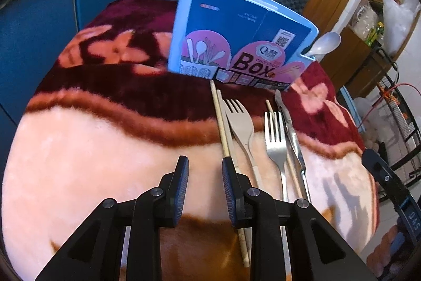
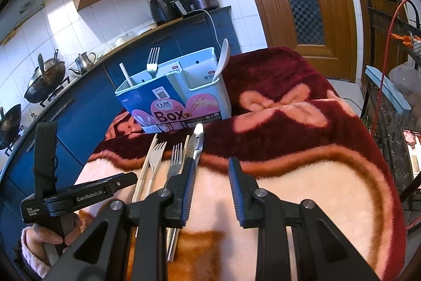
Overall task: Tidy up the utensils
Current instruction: 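Move both grippers back over the remaining forks, knife and chopsticks, then grasp a pale bamboo chopstick with the left gripper and lift it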
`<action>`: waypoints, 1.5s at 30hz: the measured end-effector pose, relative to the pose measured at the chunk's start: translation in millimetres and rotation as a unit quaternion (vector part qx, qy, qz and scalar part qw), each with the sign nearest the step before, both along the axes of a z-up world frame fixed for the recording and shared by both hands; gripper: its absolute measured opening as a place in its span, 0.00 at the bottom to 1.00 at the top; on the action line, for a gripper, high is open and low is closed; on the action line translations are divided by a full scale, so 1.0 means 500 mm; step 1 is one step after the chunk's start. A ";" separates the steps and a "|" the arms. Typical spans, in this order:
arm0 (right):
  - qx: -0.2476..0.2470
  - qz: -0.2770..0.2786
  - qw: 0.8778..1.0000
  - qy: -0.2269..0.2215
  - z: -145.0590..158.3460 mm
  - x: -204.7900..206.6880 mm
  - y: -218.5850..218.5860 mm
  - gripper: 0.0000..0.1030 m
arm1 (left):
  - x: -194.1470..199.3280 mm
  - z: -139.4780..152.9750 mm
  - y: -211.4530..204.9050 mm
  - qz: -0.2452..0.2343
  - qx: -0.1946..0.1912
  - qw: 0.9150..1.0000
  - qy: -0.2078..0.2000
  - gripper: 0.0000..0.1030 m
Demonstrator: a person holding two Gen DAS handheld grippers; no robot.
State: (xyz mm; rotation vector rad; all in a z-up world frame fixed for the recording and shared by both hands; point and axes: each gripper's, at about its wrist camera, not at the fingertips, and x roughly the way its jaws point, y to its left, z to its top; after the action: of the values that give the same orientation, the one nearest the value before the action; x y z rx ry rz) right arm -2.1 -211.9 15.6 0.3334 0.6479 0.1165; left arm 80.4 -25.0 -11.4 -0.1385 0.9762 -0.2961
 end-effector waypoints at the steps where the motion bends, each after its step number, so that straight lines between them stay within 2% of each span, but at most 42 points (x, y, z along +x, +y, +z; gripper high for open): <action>1: 0.000 0.001 1.000 0.001 -0.001 0.001 0.001 0.28 | -0.001 -0.001 -0.005 -0.003 0.007 1.000 -0.001 0.26; 10: 0.001 0.003 1.000 0.004 -0.005 0.002 0.002 0.28 | 0.006 -0.009 -0.020 -0.004 0.041 0.999 -0.006 0.26; 19: 0.004 -0.001 1.000 0.005 -0.008 0.004 -0.003 0.28 | -0.001 0.008 0.002 0.005 -0.011 1.000 -0.001 0.26; 25: 0.004 0.003 1.000 0.007 -0.010 0.004 0.000 0.28 | -0.001 -0.001 -0.021 -0.011 0.012 1.000 0.006 0.26; 31: 0.003 0.001 1.000 0.005 -0.010 0.003 -0.002 0.28 | 0.004 -0.009 -0.011 0.006 0.021 1.000 0.003 0.25; 35: 0.004 0.002 1.000 0.010 -0.013 0.007 -0.003 0.28 | 0.007 -0.011 -0.017 -0.001 0.026 1.000 0.004 0.25; 39: 0.003 0.003 1.000 0.011 -0.015 0.008 -0.002 0.28 | 0.014 -0.009 -0.018 -0.003 0.004 1.000 0.010 0.24; 42: 0.004 0.002 1.000 0.011 -0.015 0.008 -0.002 0.28 | 0.018 -0.008 -0.011 -0.013 -0.053 0.998 0.022 0.23; 45: 0.005 0.000 1.000 0.014 -0.020 0.010 -0.003 0.28 | 0.020 -0.011 -0.015 -0.026 -0.087 0.995 0.035 0.23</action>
State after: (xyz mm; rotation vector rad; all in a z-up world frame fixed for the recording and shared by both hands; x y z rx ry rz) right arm 3.1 -213.2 5.6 0.3451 0.6761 0.1158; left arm 90.4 -32.7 -16.8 -0.2844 1.0241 -0.4269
